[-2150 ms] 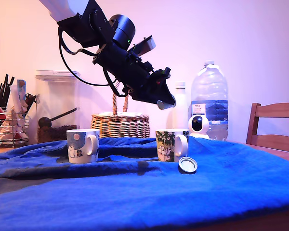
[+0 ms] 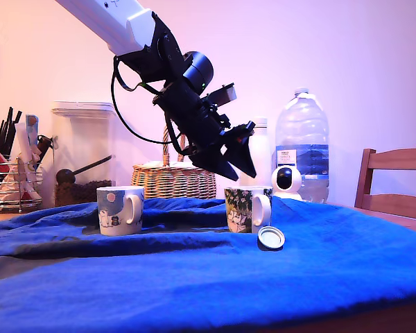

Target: Pick up the coffee capsules on the table and drop them inside the coffee cup

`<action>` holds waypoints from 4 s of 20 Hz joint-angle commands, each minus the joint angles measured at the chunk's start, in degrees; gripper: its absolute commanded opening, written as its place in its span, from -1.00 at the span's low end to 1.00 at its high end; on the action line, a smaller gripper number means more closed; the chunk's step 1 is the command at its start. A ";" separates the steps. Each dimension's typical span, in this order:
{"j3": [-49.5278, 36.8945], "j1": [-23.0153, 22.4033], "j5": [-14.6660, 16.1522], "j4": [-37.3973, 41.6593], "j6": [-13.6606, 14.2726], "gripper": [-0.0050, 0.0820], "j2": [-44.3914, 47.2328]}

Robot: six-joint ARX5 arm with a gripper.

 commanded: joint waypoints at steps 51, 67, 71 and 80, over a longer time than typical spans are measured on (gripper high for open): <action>-38.69 8.76 1.18 6.69 -0.46 -0.93 -31.65; -81.40 25.22 -1.46 33.66 -8.66 -0.93 -59.39; -90.07 26.56 -3.98 40.06 -9.60 -0.93 -66.97; -105.18 27.93 -3.93 45.97 -10.36 -0.93 -81.20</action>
